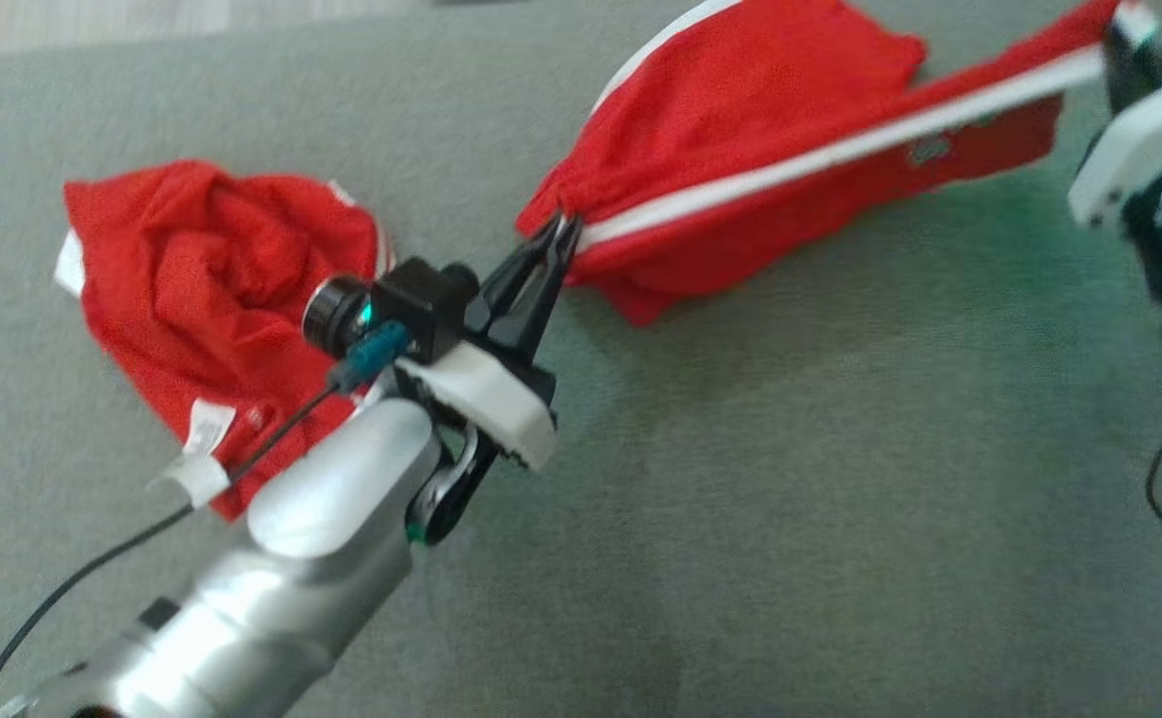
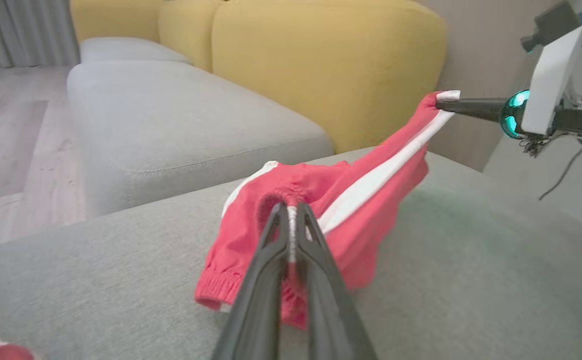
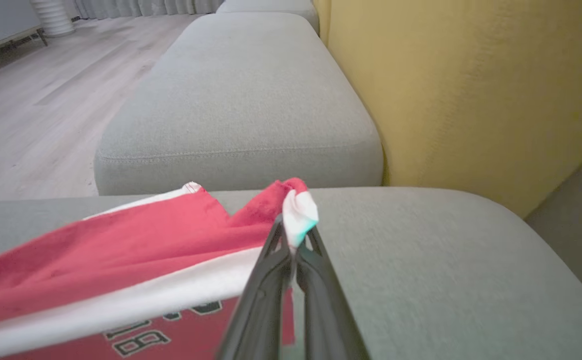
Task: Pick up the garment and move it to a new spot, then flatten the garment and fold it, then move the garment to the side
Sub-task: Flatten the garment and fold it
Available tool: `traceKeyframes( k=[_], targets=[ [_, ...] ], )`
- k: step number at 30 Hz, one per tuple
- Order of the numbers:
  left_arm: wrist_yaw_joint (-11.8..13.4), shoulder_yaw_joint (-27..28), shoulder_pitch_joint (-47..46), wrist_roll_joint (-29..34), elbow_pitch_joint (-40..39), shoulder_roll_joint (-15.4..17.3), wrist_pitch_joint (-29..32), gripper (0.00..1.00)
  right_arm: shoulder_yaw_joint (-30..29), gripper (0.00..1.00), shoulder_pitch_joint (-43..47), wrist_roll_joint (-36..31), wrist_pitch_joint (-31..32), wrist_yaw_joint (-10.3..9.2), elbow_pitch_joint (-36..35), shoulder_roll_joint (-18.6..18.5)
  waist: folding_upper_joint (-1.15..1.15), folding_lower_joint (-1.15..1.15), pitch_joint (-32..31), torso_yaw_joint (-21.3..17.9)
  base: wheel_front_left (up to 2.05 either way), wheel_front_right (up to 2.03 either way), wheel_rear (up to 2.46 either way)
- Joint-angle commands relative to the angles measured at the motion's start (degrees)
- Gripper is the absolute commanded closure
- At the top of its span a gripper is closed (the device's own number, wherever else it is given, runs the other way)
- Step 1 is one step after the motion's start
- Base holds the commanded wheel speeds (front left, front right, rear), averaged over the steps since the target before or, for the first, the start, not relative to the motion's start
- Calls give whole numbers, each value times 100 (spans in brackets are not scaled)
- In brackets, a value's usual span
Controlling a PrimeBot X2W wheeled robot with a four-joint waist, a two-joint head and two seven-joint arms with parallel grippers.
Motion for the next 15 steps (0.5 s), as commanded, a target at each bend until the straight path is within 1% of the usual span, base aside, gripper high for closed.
traceKeyframes(
  k=[1,4,7,11,15],
  targets=[
    [15,275,-304,-20,-5,116,-63,100,-63,100,-279,-140,-12,-5,-116,21,0,-1,344,301,0,0,0],
    [-80,282,-557,-9,232,-83,-119,100,-248,100,-698,-561,-31,-5,69,226,0,-1,562,468,0,0,0],
    [-170,286,-821,1,497,-321,-172,100,-489,100,-1100,-952,-76,-5,300,345,0,-1,757,665,0,0,0],
    [-257,286,-1189,28,868,-597,-225,100,-658,100,-1555,-1537,-56,-5,548,380,0,-1,1028,911,0,0,0],
    [-335,284,-1473,30,1166,-793,-301,100,-916,100,-1899,-1986,-49,-5,731,368,0,-1,1248,1084,0,0,0]
  ],
)
